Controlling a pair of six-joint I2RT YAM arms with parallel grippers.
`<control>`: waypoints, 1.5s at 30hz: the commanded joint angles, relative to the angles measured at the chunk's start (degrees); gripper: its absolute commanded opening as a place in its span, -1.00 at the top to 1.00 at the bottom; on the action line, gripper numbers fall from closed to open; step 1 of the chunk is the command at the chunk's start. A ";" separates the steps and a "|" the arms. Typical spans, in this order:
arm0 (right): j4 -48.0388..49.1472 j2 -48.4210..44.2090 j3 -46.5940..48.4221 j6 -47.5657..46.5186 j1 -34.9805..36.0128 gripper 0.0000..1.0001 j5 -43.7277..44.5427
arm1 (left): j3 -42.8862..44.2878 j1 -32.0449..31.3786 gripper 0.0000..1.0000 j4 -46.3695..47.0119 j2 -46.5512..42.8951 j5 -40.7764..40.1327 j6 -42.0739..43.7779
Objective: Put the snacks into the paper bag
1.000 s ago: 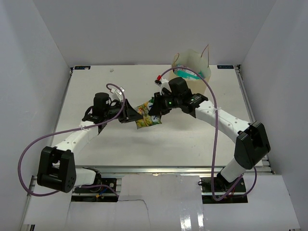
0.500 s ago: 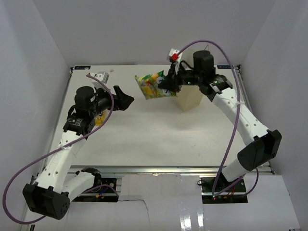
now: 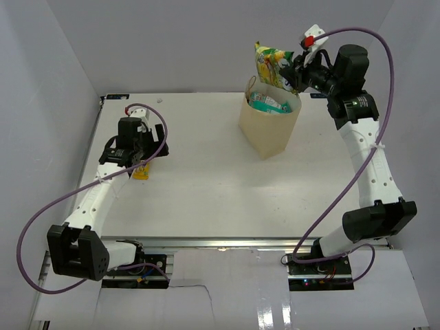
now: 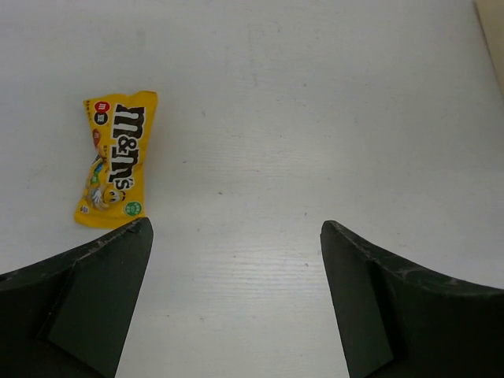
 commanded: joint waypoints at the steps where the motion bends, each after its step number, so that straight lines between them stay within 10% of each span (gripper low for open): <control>1: 1.17 1.96 -2.70 -2.85 0.04 0.85 6.15 | 2.31 1.06 -0.96 -0.01 0.31 -3.94 0.31; 5: -0.76 5.56 -3.41 -5.22 0.04 0.68 9.49 | 2.40 2.46 -0.96 -0.28 2.78 -5.00 0.22; 9: -4.10 8.46 -0.26 -7.07 0.04 -0.34 8.01 | 2.48 3.78 -0.96 -0.28 5.59 -4.92 0.75; 14: -5.42 7.07 1.16 -7.51 -1.00 -0.61 3.11 | 4.06 5.19 -0.93 -0.54 10.07 -4.48 1.28; 37: -9.38 -9.02 -25.29 -10.95 -8.22 -0.62 -14.05 | 12.24 7.74 -0.20 -3.53 35.47 -13.88 1.98; 45: -14.01 -9.02 -23.28 -14.35 -8.31 -0.60 -27.11 | 11.62 7.65 0.69 -2.56 31.71 -5.82 2.51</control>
